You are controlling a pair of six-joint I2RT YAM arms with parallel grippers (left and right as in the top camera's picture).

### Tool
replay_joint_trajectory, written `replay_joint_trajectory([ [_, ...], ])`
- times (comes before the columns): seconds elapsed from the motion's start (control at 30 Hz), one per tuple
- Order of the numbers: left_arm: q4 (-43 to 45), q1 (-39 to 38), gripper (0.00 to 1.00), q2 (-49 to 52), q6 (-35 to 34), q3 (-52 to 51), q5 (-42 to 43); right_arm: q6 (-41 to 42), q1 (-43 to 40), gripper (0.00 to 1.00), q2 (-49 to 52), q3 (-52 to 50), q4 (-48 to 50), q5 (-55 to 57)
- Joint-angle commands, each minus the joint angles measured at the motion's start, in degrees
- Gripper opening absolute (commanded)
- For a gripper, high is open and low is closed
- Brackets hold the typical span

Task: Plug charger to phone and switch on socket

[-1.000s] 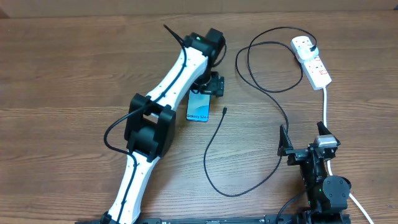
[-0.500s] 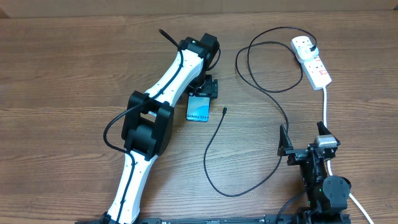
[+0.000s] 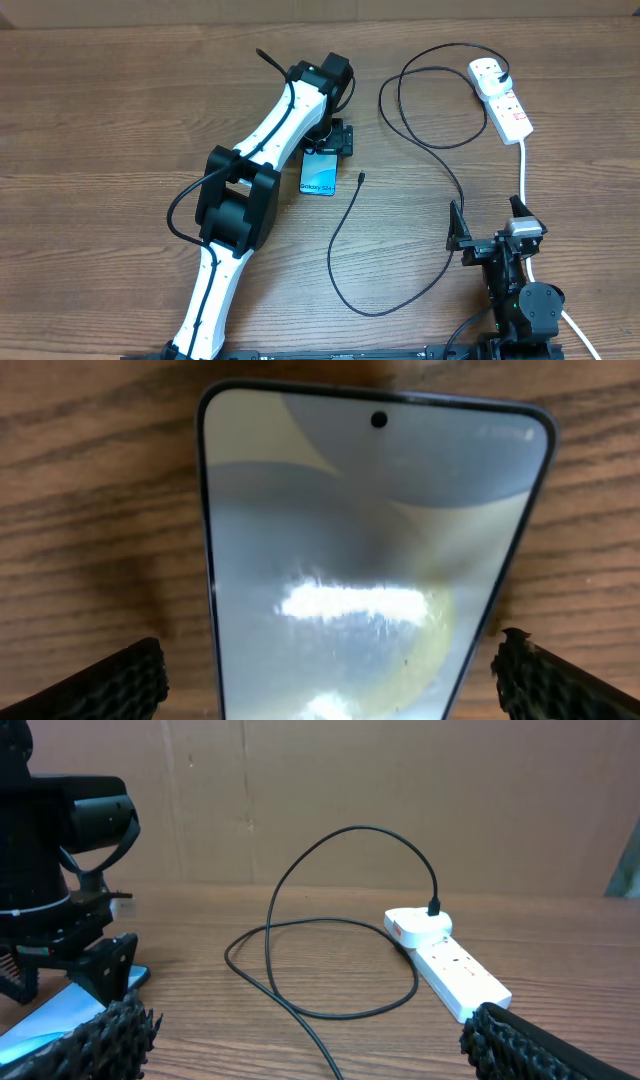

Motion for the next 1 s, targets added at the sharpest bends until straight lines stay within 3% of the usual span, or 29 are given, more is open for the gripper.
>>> replay_joint_trajectory([
  [0.0,1.0,0.0,1.00,1.3,-0.5,-1.9,0.2,-0.1,0.1,1.00,-0.5,-0.6,0.4,0.0],
  [0.57,4.2,-0.4,1.00,1.3,0.1,-8.9,0.3,-0.1,0.1,1.00,-0.5,-0.6,0.4,0.0],
  [0.97,-0.1,-0.6,1.00,1.3,-0.2,-9.0,1.3,-0.1,0.1,1.00,-0.5,-0.6,0.4,0.0],
])
